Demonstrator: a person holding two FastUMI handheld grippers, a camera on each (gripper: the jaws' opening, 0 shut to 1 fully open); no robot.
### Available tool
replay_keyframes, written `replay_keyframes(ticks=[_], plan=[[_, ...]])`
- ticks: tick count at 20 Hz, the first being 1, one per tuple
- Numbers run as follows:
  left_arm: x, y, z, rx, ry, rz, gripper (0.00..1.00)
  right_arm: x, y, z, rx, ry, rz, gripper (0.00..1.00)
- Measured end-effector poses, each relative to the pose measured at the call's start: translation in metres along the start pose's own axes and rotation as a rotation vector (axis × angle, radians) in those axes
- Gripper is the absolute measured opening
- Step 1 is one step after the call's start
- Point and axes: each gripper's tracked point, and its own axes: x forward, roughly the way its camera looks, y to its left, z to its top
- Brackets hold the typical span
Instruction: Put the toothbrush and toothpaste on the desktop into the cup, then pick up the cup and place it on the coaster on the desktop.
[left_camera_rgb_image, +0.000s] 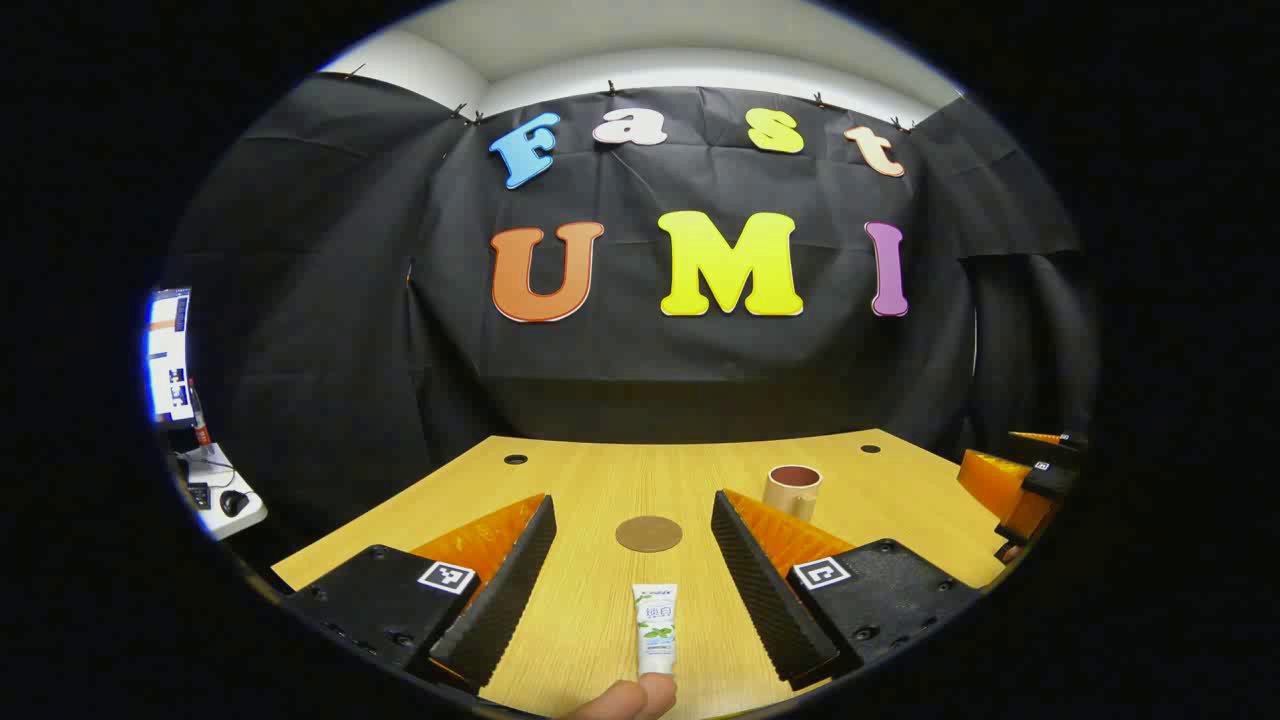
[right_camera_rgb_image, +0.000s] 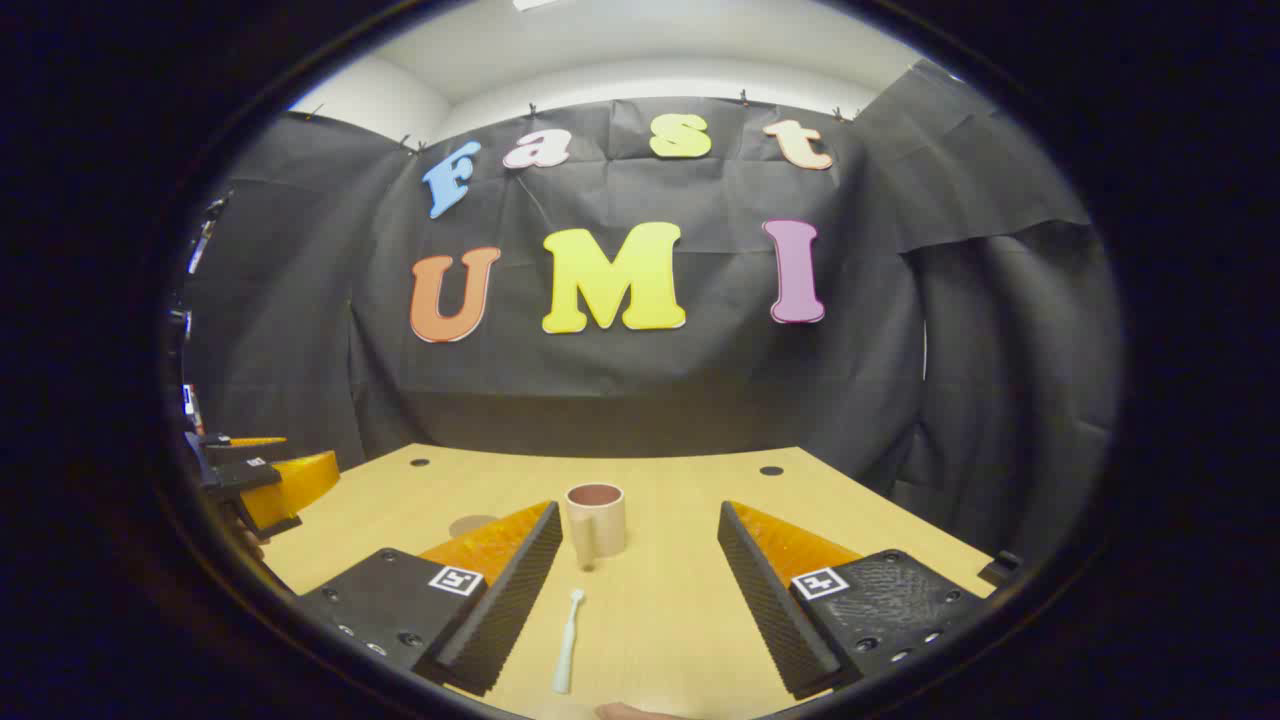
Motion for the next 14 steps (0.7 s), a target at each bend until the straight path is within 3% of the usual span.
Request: replay_keyframes(ticks=[2,6,8,11,14], plan=[[-0.002,0.007,0.002,0.003,-0.007,0.005,0.99,-0.002,-0.003,-0.001,-0.019,0.001,-0.03,0.95],[-0.007,0.005,-0.004,-0.056,0.008,-0.007,0.99,-0.006,0.005,0.001,-0.041,0.009,-0.005,0.95],[-0.005,0.01,-0.004,-0.076,0.005,0.023,0.99,-0.005,0.003,0.005,-0.045,-0.005,-0.001,0.95],[0.003,0.008,-0.007,-0.056,0.018,0.044,0.99,0.004,0.009,0.009,-0.051,-0.013,0.048,0.95],[0.007,0.002,-0.004,-0.058,-0.003,0.026,0.99,0.014,-0.004,0.018,-0.054,-0.036,0.036,0.95]])
